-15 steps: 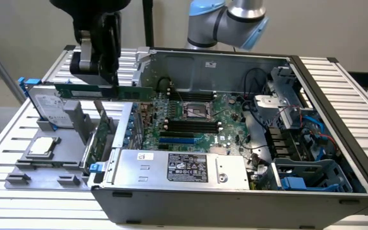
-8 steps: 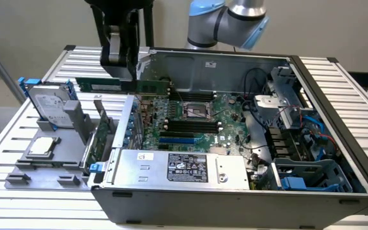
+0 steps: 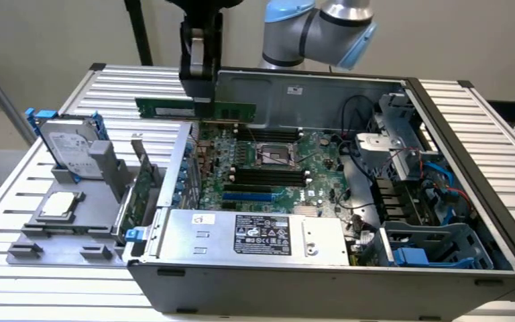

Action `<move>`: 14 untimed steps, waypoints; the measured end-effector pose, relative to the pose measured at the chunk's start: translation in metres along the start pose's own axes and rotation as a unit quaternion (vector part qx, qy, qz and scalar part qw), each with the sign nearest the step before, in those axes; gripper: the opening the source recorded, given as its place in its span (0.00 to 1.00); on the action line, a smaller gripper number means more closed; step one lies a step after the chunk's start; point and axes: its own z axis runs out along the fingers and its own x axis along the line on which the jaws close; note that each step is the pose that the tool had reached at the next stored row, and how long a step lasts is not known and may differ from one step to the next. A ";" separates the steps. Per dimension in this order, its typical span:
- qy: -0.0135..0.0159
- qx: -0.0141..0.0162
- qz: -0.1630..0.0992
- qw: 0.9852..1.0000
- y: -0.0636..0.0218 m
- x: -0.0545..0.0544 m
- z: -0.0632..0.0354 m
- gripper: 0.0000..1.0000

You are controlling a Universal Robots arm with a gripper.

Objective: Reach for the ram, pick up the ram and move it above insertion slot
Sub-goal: 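Pick up the ram and move it above insertion slot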

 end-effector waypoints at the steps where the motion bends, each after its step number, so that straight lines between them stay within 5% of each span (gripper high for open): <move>1: 0.000 0.000 0.000 1.000 -0.0028 -0.003 0.0007 0.14; 14: 0.000 0.000 0.000 1.000 -0.0397 -0.044 0.0095 0.14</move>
